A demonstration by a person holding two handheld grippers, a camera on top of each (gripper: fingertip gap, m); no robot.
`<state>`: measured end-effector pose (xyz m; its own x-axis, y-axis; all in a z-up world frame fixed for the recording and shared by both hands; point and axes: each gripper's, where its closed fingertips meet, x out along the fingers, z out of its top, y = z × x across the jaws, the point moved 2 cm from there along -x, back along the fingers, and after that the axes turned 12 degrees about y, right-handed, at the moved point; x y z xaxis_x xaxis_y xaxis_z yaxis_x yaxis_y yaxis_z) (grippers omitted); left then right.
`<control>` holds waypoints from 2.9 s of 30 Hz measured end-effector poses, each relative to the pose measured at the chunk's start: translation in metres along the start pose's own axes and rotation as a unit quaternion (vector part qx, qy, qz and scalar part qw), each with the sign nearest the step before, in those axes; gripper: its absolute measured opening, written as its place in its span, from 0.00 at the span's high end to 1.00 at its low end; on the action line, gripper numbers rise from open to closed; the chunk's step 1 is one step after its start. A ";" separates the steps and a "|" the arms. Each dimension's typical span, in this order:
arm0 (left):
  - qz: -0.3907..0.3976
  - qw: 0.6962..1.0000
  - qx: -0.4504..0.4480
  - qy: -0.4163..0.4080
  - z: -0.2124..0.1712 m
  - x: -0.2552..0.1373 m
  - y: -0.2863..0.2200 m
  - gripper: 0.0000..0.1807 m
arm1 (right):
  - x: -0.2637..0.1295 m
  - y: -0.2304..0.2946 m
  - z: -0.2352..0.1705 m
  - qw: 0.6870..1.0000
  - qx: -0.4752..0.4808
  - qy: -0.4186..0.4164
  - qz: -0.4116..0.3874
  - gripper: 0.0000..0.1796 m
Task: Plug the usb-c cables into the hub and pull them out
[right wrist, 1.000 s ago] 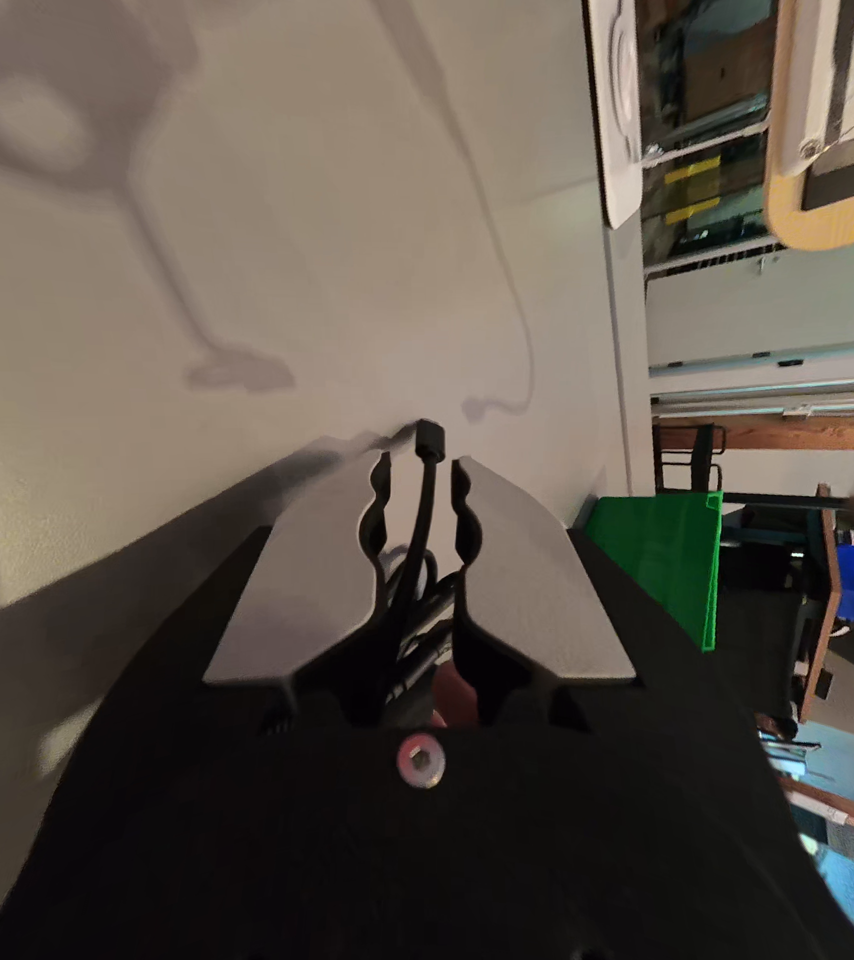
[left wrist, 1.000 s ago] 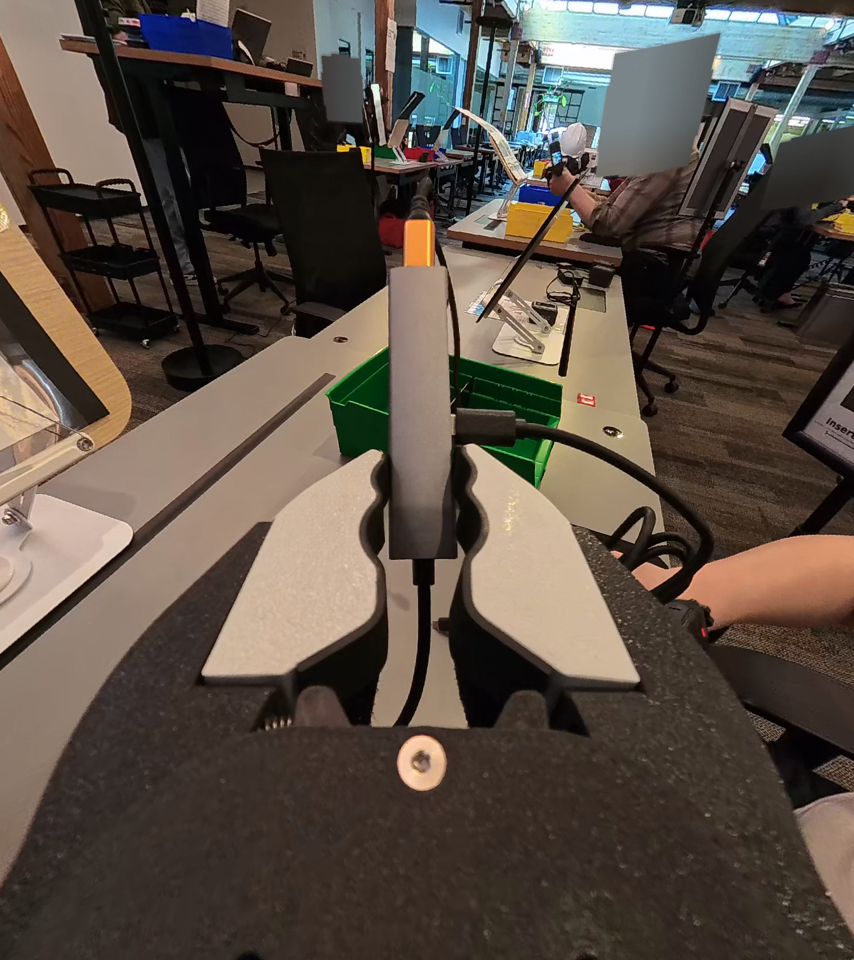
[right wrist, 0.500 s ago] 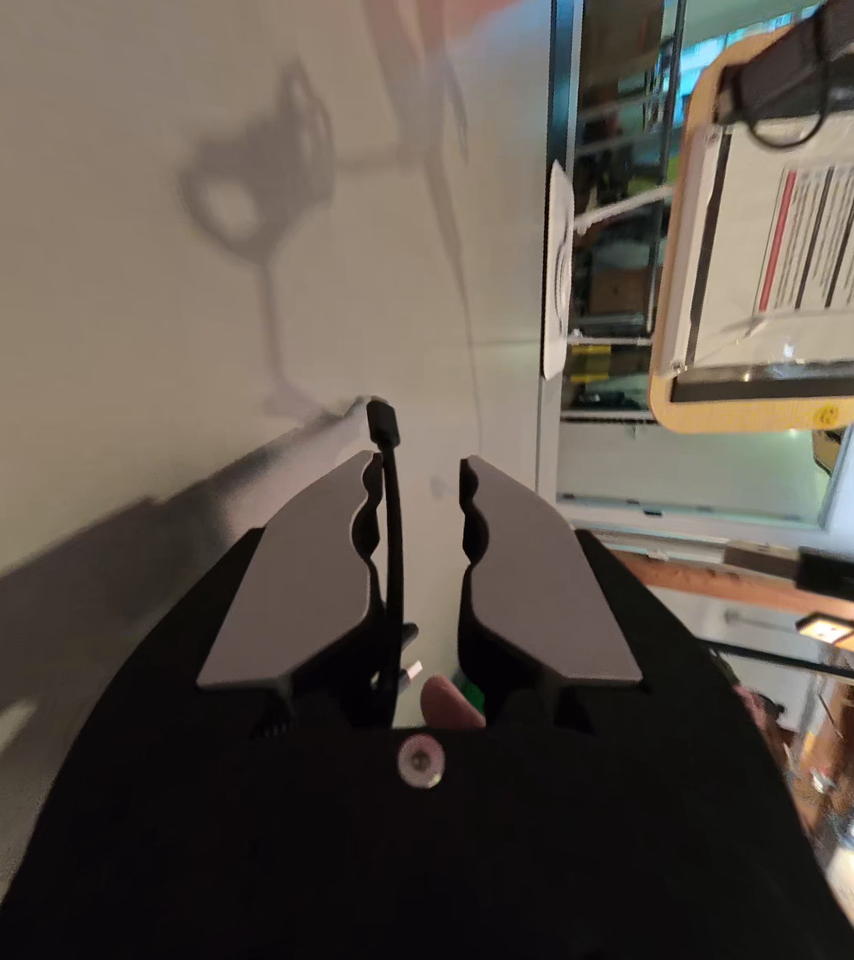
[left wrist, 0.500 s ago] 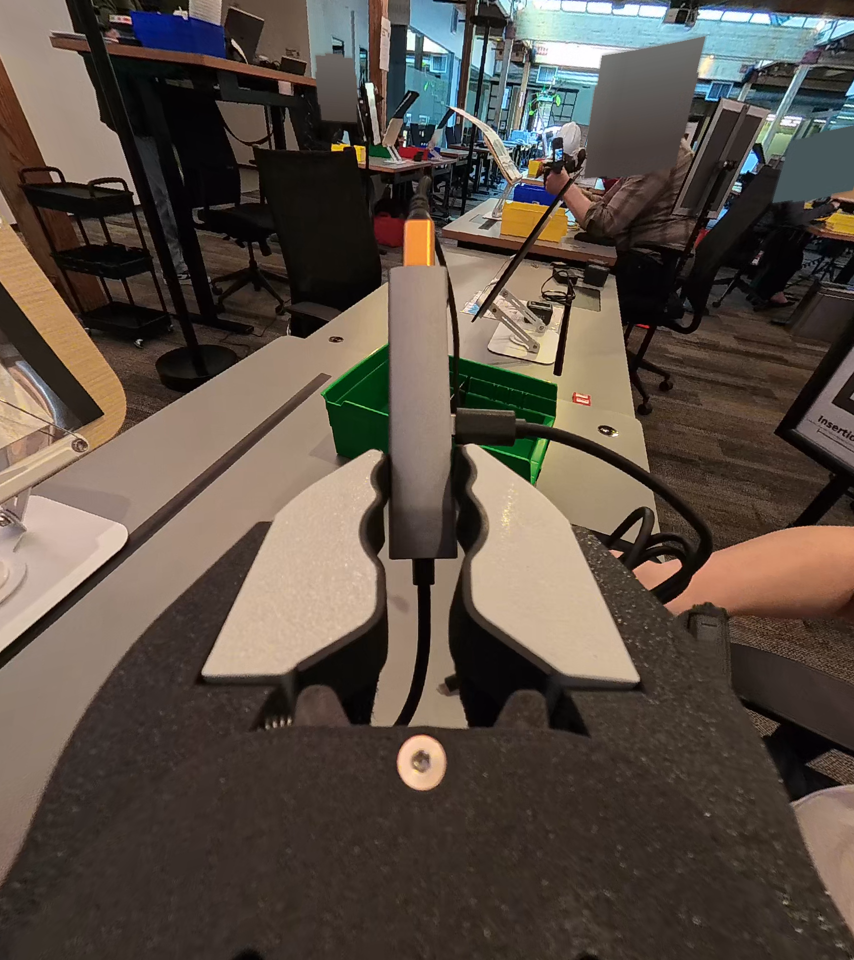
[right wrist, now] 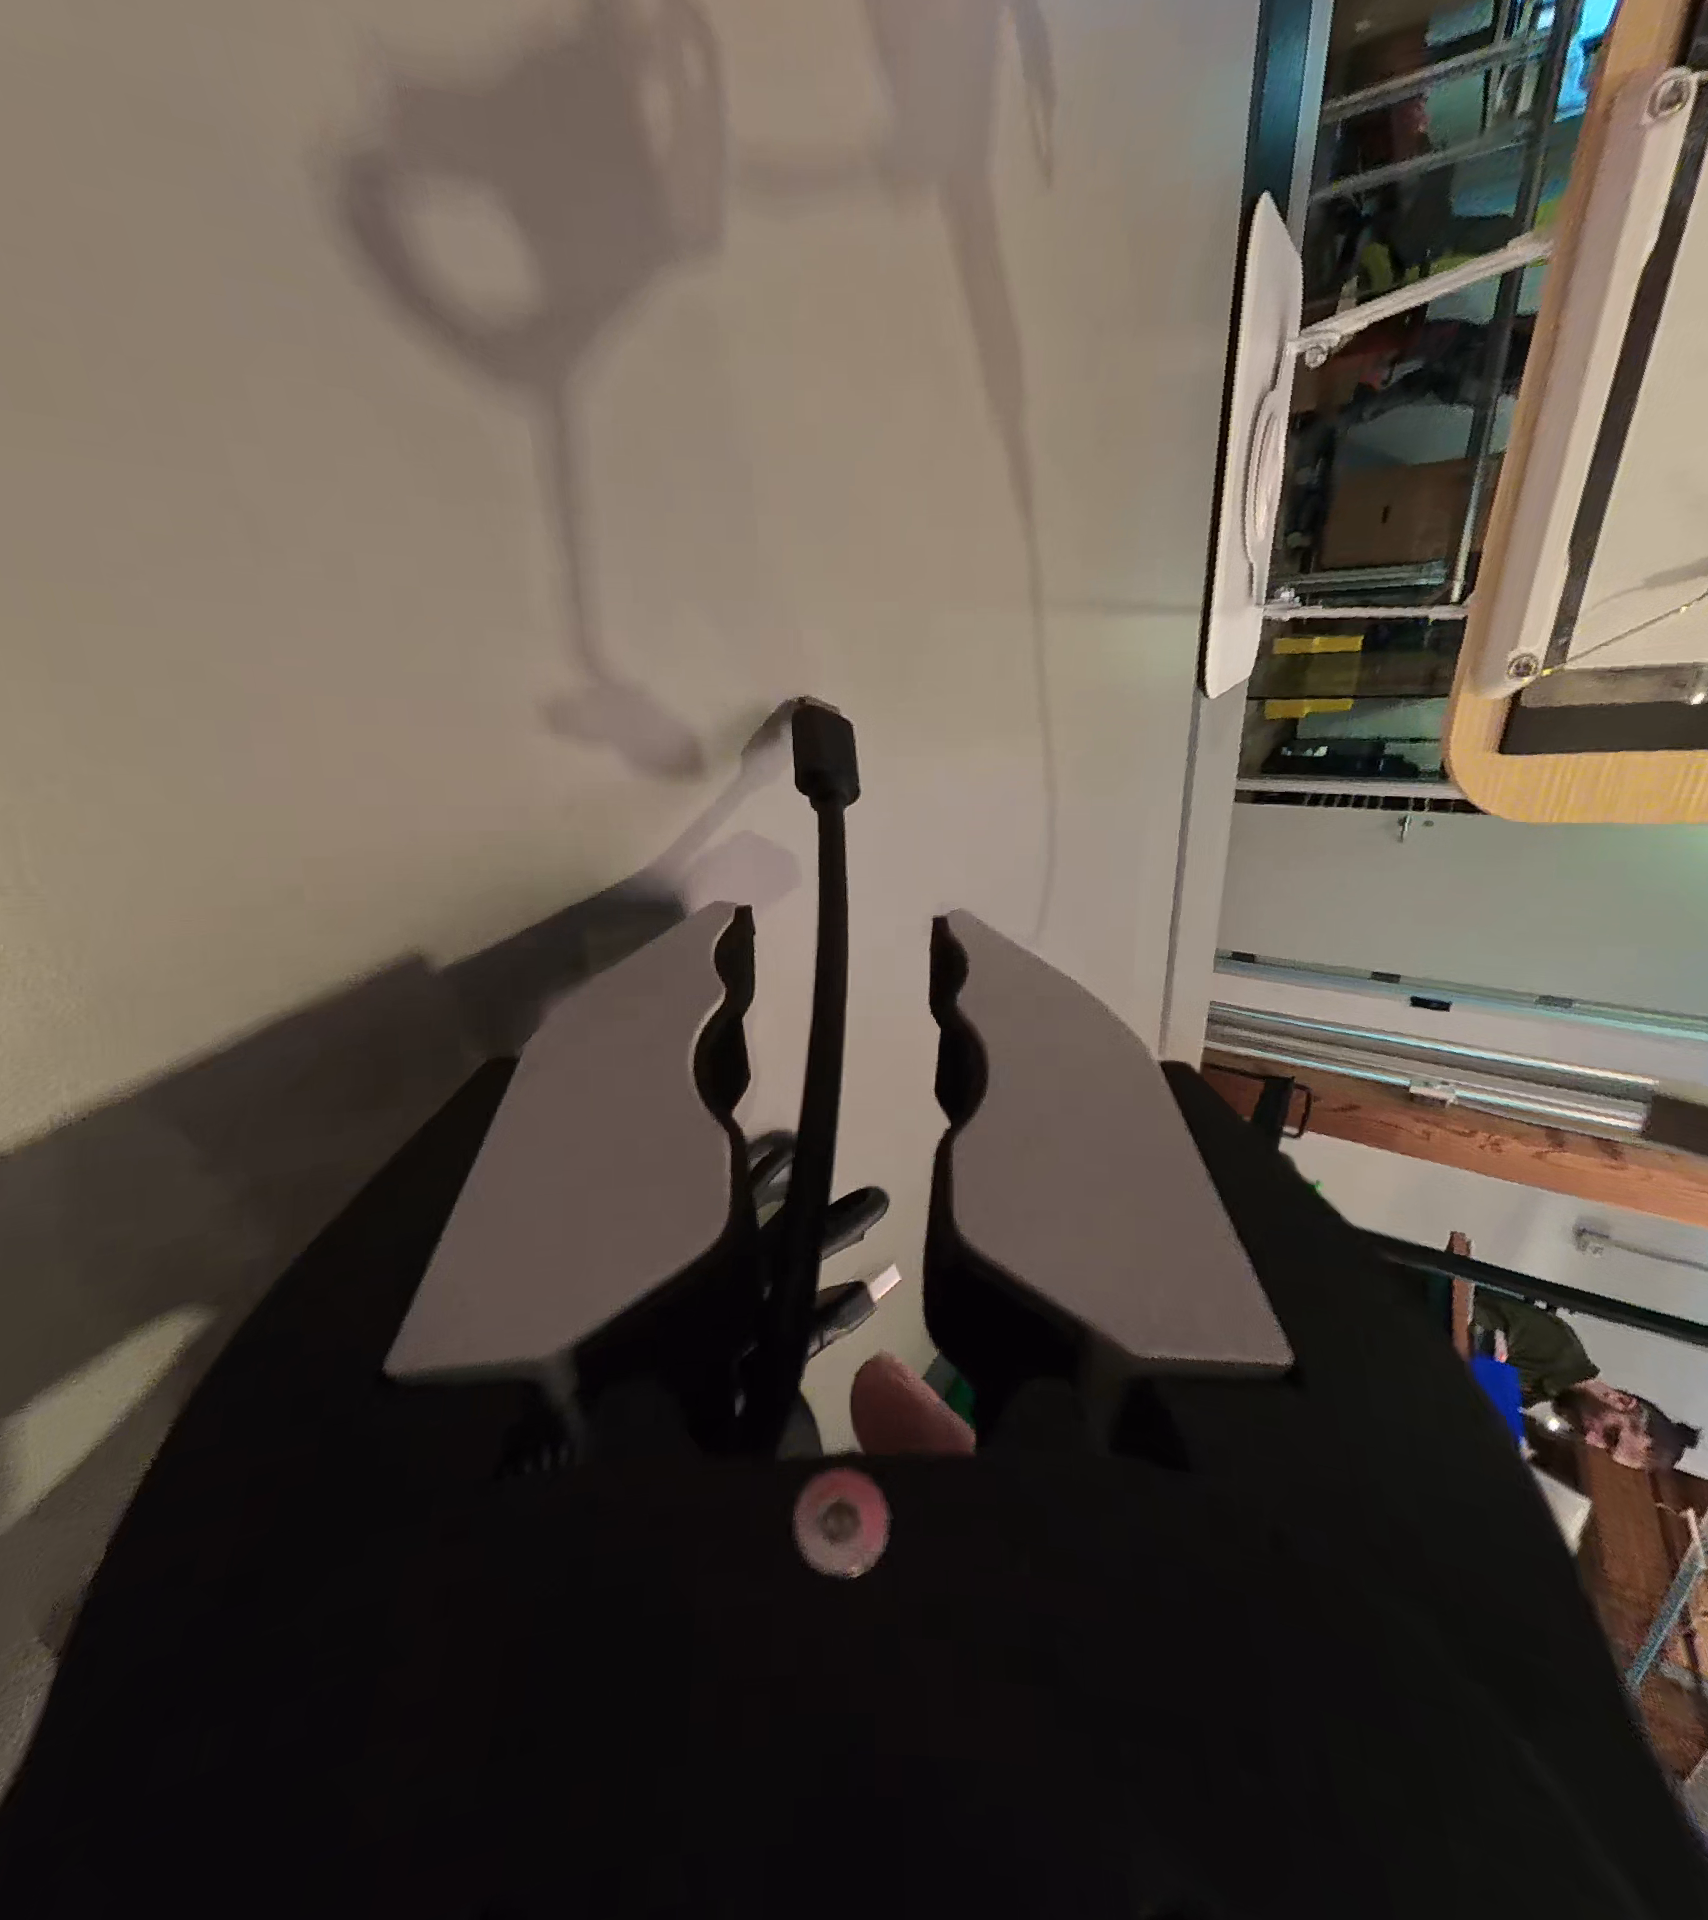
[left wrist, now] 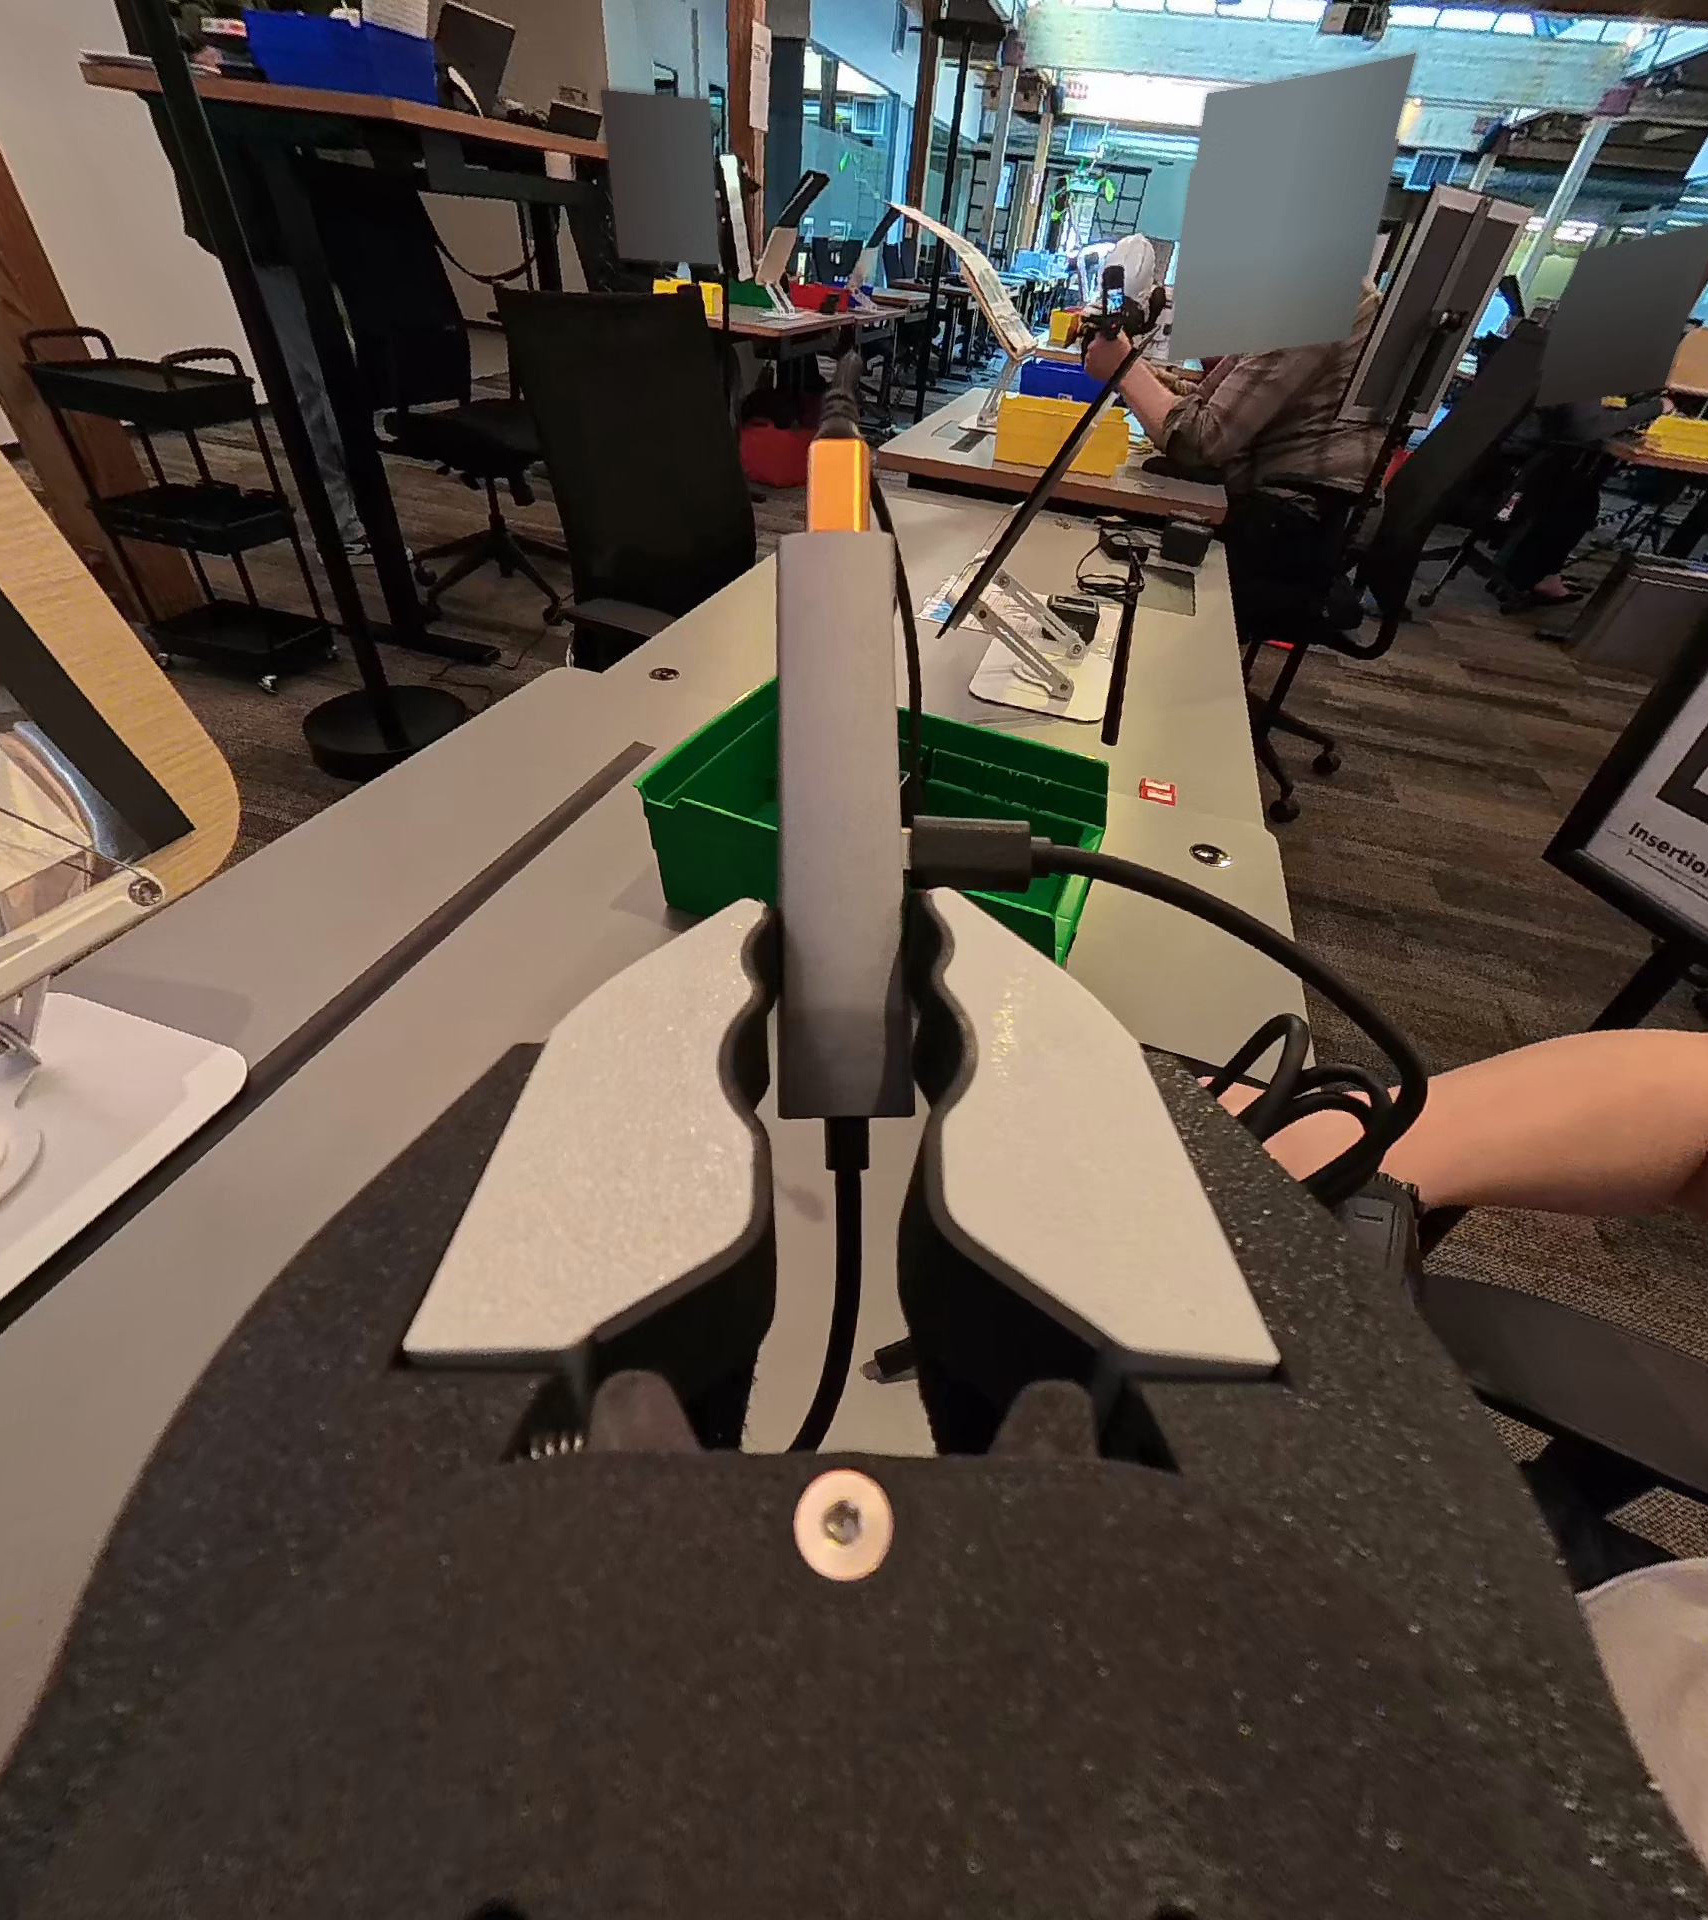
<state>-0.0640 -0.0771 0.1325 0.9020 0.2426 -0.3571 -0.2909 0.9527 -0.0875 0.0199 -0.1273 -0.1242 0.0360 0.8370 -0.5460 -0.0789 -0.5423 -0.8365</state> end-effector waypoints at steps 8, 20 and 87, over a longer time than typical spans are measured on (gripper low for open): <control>0.000 1.000 -0.001 0.003 -0.001 0.001 0.001 0.87 | -0.005 0.001 0.016 0.999 -0.025 -0.041 0.011 0.82; -0.002 1.000 -0.002 0.004 -0.001 0.002 0.001 0.88 | 0.006 0.003 0.018 0.999 -0.011 -0.030 0.033 0.86; 0.059 0.994 -0.077 -0.058 -0.008 -0.047 0.072 0.88 | -0.095 -0.162 -0.025 0.952 0.250 -0.126 -0.126 0.97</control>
<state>-0.1301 -0.0216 0.1357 0.8866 0.3793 -0.2649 -0.4345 0.8792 -0.1953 0.0547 -0.1210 0.0626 -0.1186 0.9608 -0.2506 -0.5655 -0.2728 -0.7783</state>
